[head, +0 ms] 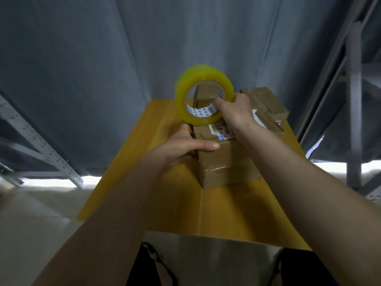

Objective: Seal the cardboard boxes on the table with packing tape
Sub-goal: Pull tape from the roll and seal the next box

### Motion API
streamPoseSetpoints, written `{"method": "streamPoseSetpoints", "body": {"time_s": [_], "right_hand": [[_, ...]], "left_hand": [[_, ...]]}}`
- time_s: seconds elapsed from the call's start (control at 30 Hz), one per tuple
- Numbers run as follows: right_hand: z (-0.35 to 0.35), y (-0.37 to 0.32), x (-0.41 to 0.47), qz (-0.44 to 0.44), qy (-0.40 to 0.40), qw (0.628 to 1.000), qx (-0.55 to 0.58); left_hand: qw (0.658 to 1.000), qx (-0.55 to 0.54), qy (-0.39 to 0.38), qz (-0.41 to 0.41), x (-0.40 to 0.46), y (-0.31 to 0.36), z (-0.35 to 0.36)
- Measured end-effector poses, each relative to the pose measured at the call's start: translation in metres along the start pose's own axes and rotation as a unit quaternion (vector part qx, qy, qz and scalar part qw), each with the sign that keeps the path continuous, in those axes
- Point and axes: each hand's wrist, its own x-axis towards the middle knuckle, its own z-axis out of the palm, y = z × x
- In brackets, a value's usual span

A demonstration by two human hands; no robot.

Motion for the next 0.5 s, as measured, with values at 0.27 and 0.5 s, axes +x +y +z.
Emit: {"method": "streamPoseSetpoints", "body": {"time_s": [0.27, 0.5], "right_hand": [[-0.004, 0.003, 0.000, -0.092, 0.068, 0.955, -0.272], [-0.009, 0.005, 0.004, -0.011, 0.015, 0.959, -0.281]], "left_hand": [[0.985, 0.171, -0.001, -0.022, -0.005, 0.019, -0.007], [0.998, 0.047, 0.030, 0.003, -0.002, 0.004, 0.000]]}}
